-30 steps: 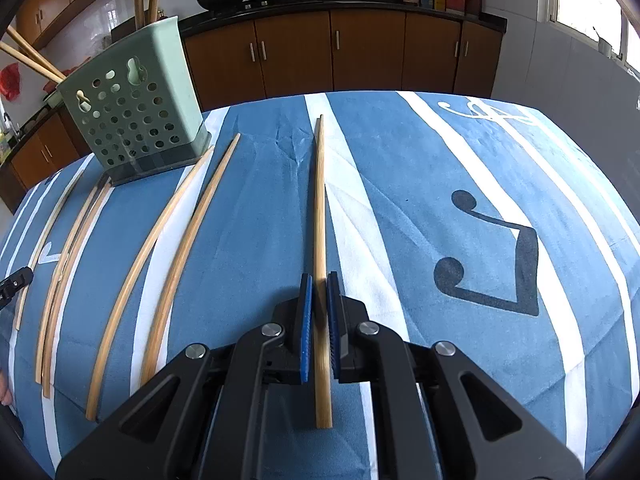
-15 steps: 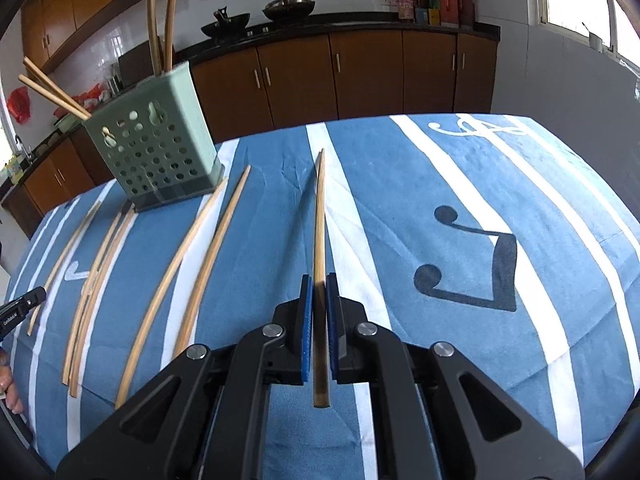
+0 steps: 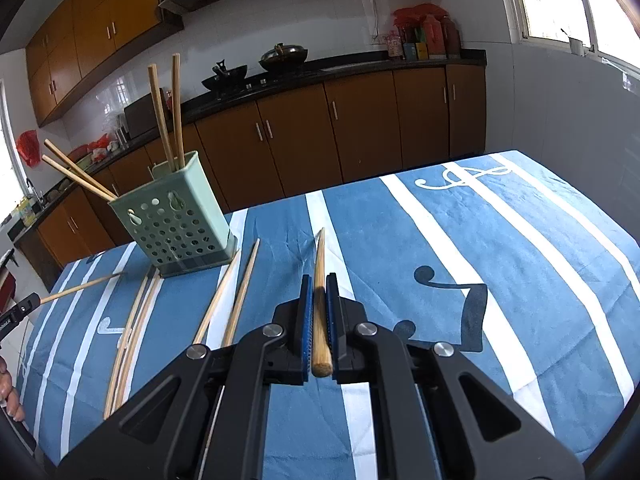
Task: Organize utensils
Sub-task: 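Lift both held chopsticks upright and carry them over the green holder, then lower both chopsticks into the green holder and open both grippers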
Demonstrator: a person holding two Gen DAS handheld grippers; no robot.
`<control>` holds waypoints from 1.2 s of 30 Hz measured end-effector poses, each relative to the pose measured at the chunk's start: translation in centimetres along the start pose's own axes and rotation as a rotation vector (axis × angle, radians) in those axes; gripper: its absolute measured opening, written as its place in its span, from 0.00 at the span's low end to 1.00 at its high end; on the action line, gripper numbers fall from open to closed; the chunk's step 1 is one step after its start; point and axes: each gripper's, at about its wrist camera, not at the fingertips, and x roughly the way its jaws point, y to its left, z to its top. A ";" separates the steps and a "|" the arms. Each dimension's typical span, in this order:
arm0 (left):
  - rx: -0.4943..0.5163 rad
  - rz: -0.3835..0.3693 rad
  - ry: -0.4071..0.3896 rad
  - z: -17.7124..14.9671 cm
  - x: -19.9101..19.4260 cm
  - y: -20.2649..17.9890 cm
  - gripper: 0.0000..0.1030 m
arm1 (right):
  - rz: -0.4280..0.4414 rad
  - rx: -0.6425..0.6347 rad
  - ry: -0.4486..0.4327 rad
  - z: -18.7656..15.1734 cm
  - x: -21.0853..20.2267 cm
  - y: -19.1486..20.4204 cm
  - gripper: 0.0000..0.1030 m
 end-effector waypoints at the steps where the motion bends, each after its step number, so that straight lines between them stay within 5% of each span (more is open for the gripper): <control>1: 0.000 -0.002 -0.009 0.3 -0.3 -0.1 0.07 | 0.004 0.002 -0.014 0.3 -0.3 0.0 0.07; 24: 0.068 -0.099 -0.168 6.0 -5.9 -2.5 0.07 | 0.138 -0.050 -0.175 7.0 -5.2 3.5 0.07; 31: 0.082 -0.186 -0.266 9.5 -9.0 -5.4 0.07 | 0.285 -0.080 -0.299 11.0 -8.9 7.3 0.07; 36: 0.049 -0.214 -0.355 13.0 -9.9 -7.8 0.07 | 0.300 -0.103 -0.403 13.1 -9.8 9.3 0.07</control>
